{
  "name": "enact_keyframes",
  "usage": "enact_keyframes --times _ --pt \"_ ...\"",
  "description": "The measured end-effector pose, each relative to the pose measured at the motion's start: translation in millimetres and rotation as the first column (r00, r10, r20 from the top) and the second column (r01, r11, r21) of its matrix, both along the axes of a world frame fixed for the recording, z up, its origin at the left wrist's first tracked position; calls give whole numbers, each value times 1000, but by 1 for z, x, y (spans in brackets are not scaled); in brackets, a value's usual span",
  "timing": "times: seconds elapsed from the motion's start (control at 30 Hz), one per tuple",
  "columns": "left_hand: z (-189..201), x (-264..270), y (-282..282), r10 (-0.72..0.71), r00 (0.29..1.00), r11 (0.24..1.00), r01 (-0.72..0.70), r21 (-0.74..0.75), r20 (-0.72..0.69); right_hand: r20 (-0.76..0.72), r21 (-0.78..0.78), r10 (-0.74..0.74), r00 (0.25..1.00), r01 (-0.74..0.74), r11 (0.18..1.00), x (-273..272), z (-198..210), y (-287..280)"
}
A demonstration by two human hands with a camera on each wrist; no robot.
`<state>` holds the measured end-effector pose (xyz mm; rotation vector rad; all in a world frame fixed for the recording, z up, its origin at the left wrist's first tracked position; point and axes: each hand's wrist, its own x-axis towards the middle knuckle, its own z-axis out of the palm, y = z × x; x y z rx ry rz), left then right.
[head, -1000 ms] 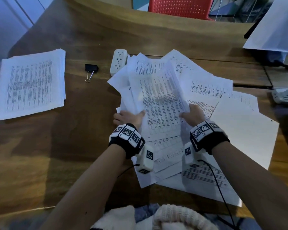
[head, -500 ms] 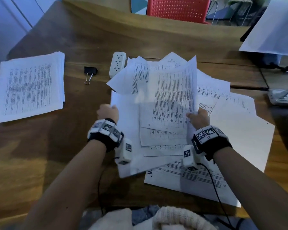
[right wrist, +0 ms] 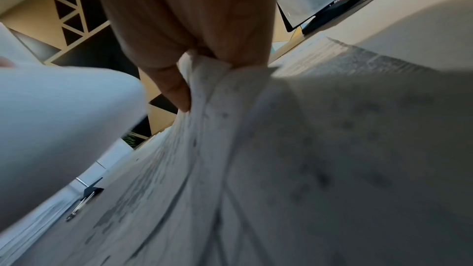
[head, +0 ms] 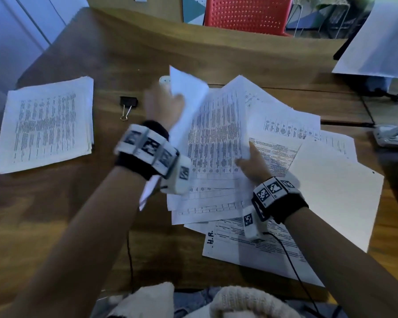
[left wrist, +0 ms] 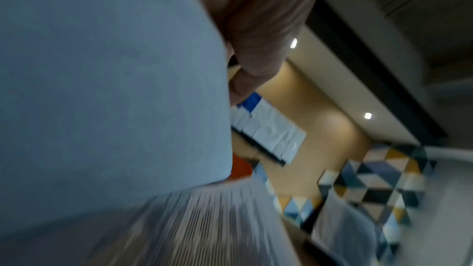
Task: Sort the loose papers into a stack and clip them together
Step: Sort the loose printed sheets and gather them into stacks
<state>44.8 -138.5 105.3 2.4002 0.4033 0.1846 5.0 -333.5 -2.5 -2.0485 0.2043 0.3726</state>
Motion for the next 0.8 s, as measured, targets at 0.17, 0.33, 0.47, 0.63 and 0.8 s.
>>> enact_keyframes --times 0.17,0.33,0.47,0.63,0.8 --pt "-76 -13 -56 -142 952 943 47 -330 -271 -40 176 -76 996 82 981 -9 -9 -1" --pt "-91 -21 -71 -397 794 732 -29 -681 -460 62 299 58 996 -74 951 -18 -3 -1" --pt "-82 -29 -69 -419 778 623 -129 -771 -468 42 57 20 999 -23 998 -12 -16 0" --pt "-98 -7 -18 -47 877 921 -148 -361 -478 17 40 -13 1000 12 999 -1 -16 -18" --pt "-117 -12 27 -133 907 807 -136 -575 -400 -62 231 -139 988 150 961 14 -21 -41"
